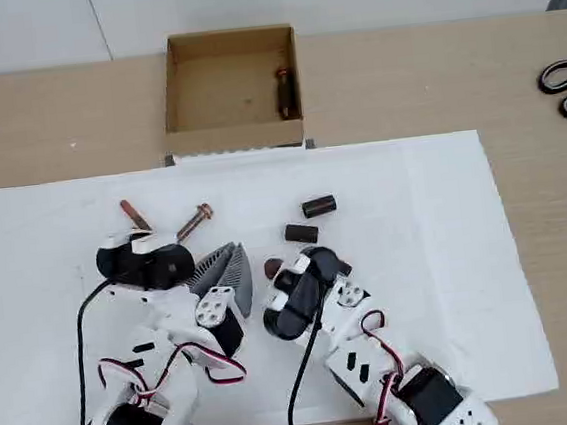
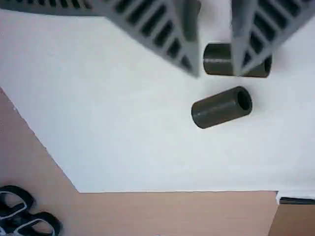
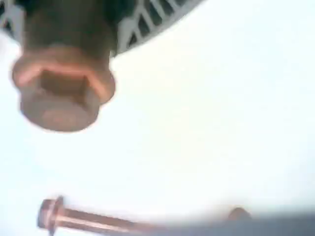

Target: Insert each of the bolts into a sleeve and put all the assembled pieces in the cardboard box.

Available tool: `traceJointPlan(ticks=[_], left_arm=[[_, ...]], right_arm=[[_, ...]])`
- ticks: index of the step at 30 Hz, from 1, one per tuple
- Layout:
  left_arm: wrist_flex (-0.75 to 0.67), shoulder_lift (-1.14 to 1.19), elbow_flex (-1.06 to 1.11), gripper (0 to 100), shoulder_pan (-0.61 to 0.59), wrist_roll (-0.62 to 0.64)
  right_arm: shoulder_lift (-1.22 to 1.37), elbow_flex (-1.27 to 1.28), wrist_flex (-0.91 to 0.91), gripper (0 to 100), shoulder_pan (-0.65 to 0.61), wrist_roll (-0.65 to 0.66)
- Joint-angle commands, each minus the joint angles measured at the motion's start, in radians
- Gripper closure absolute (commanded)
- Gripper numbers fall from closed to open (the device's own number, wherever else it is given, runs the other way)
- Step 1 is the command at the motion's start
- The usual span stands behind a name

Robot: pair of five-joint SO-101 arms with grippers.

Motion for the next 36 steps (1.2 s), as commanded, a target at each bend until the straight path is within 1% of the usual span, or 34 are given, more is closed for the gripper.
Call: traceJointPlan(ticks=[1, 7, 10, 15, 17, 20, 22, 24, 26, 32, 36], left_arm=[[-0.002, -0.012, 0.015, 99, -0.034, -0.026], [-0.020, -0.012, 0.119, 99, -0.129, -0.152], [-0.043, -0.012, 0.170, 99, -0.167, -0.195], [-0.040, -0.012, 0.226, 99, -0.216, -0.365], [-0.038, -0.012, 0.226, 99, -0.233, -0.417], [-0.037, -0.009, 0.226, 99, -0.242, -0.477], [-0.020, -0.008, 0.226, 99, -0.253, -0.526], [0.003, -0.009, 0.226, 99, -0.253, -0.578], [0.017, -0.012, 0.226, 99, -0.253, -0.612], [0.018, -0.012, 0.226, 99, -0.253, -0.618], [0.018, -0.012, 0.226, 99, -0.253, -0.618]], right_arm=[[-0.005, -0.026, -0.030, 99.6, 0.073, 0.003], [0.002, -0.048, -0.031, 99.6, 0.214, 0.003], [0.004, -0.078, -0.031, 99.6, 0.237, 0.003], [0.021, -0.163, -0.054, 99.6, 0.272, 0.006], [0.079, -0.222, -0.059, 99.6, 0.291, 0.008], [0.263, -0.358, -0.067, 99.6, 0.309, 0.003], [0.427, -0.470, -0.116, 99.6, 0.325, -0.026], [0.618, -0.612, -0.154, 99.6, 0.343, -0.066], [0.819, -0.789, -0.156, 99.6, 0.358, -0.091], [1.379, -1.318, -0.156, 99.6, 0.387, -0.104], [1.684, -1.622, -0.156, 99.6, 0.383, -0.103]])
